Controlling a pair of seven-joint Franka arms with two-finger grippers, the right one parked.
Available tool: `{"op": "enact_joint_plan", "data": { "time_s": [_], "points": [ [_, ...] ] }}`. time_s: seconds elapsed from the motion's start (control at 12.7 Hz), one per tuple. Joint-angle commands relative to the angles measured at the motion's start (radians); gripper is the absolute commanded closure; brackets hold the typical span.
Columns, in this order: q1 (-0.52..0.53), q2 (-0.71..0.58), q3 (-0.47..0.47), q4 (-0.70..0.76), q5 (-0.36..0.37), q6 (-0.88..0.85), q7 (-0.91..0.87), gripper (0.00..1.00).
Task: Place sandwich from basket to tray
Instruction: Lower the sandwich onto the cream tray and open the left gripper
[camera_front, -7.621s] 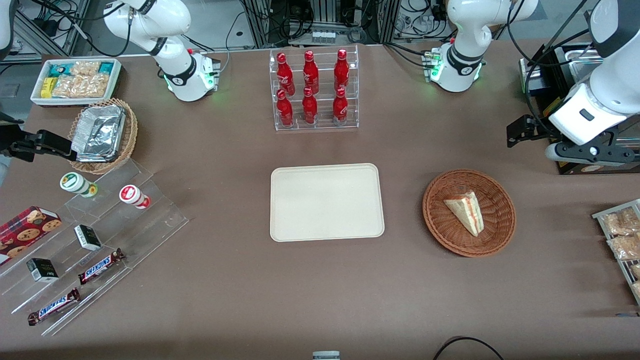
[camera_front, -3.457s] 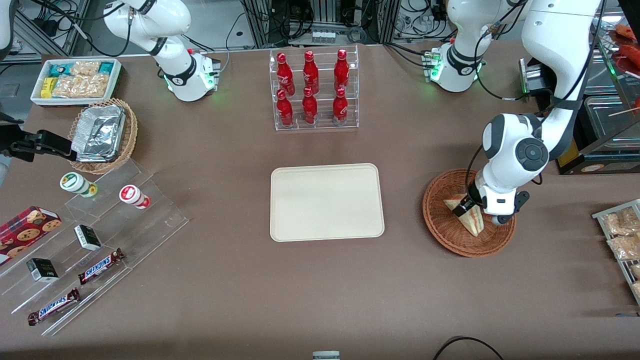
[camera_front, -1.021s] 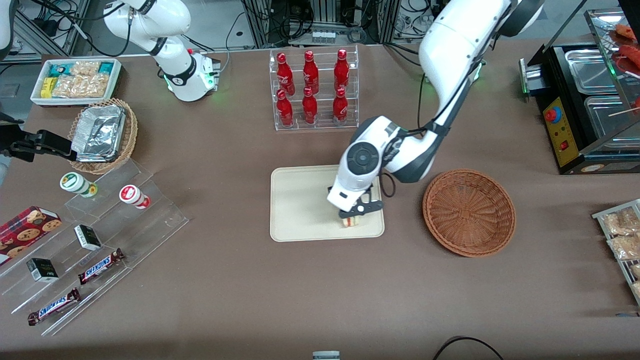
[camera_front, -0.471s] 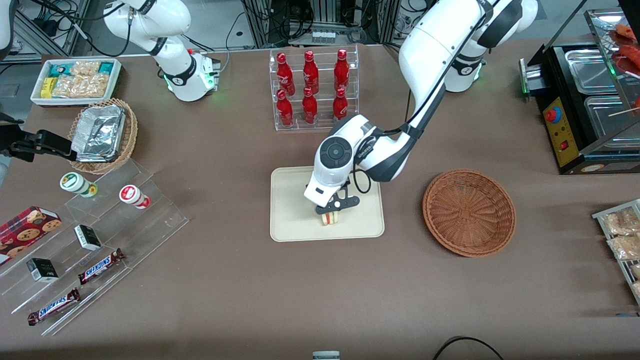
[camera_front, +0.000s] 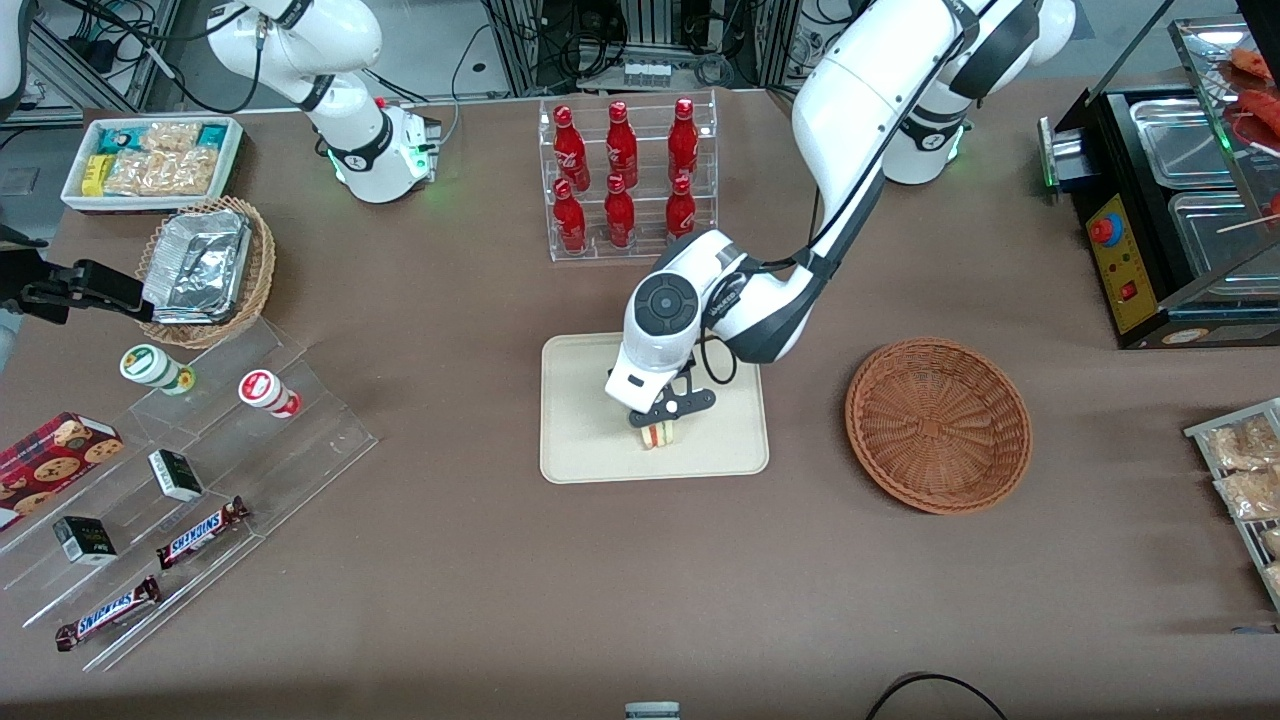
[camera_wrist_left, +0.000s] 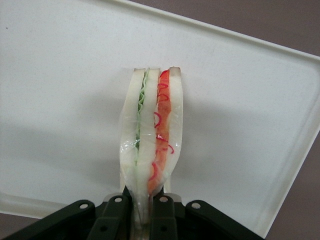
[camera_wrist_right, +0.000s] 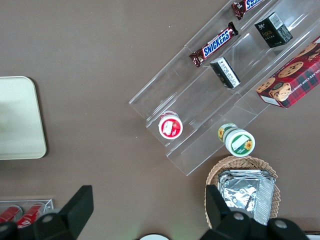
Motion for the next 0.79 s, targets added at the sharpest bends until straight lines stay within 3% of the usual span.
{"op": "enact_joint_plan", "data": {
  "time_s": [0.0,0.08,0.24,0.71],
  "points": [
    [-0.019,0.02,0.013,0.023,0.005,0.004,-0.024,1.0],
    [-0.019,0.022,0.013,0.025,0.004,0.004,-0.024,0.95],
    [-0.019,0.02,0.013,0.025,0.004,0.004,-0.024,0.01],
    [-0.013,-0.038,0.016,0.063,0.005,-0.063,-0.026,0.0]
  ]
}}
